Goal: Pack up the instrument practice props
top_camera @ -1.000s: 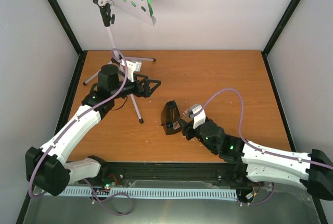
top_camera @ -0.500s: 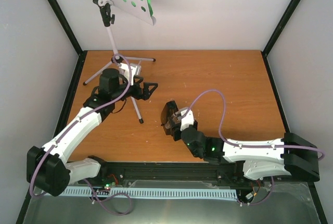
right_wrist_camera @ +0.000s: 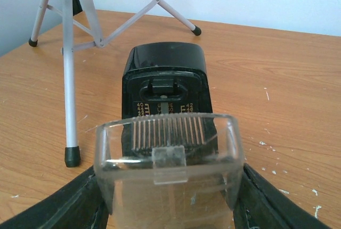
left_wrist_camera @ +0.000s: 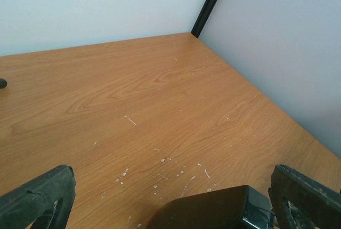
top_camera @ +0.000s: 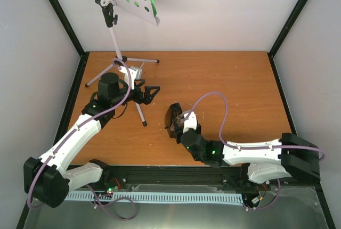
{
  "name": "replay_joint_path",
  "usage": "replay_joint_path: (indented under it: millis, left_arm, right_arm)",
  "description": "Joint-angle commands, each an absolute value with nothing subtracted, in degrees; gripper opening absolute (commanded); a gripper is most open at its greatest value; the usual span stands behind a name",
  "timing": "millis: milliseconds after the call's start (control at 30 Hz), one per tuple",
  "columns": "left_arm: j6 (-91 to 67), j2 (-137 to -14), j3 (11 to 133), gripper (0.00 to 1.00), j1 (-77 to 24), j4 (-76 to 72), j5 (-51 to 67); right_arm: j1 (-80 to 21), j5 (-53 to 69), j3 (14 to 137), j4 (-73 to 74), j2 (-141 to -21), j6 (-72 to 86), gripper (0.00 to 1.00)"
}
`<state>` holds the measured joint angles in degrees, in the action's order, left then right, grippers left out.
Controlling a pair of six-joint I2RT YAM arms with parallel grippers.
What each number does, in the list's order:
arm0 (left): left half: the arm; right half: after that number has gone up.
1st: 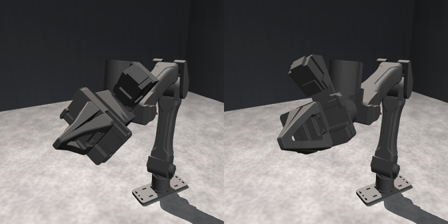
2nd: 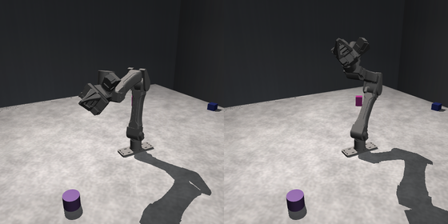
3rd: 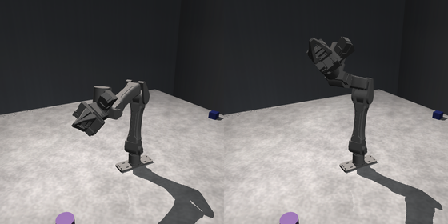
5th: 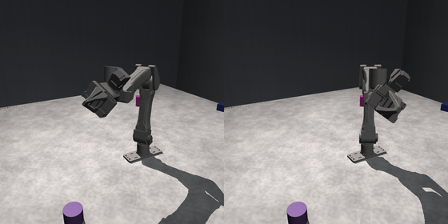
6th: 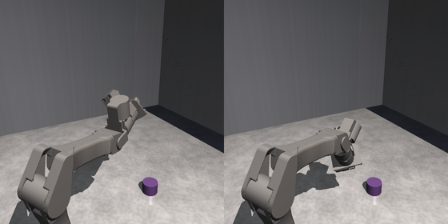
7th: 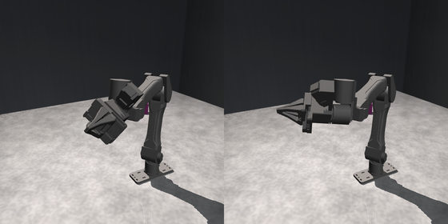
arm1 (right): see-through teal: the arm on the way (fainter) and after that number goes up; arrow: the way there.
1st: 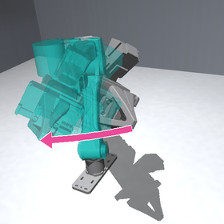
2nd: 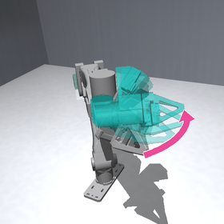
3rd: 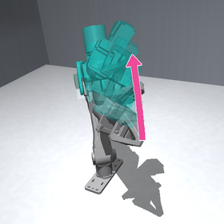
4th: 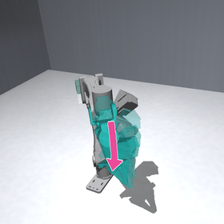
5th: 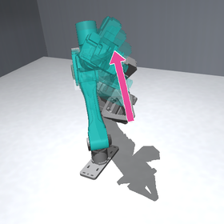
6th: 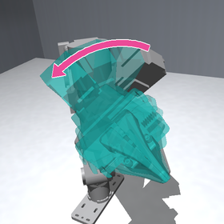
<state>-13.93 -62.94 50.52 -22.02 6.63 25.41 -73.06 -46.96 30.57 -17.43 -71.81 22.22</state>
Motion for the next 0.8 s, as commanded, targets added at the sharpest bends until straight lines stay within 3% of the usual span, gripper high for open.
replay_joint_path:
  millis: [0,767]
  left_arm:
    - [-12.9,-62.2,50.5,0.99,-21.6,4.7,26.8]
    - [-12.4,-63.7,50.2,0.99,-21.6,3.6,30.2]
  right_arm:
    - [-73.2,-49.6,31.7,-20.1,-72.7,23.2,0.52]
    - [-69.8,-45.1,31.3,-21.4,-77.7,23.2,0.53]
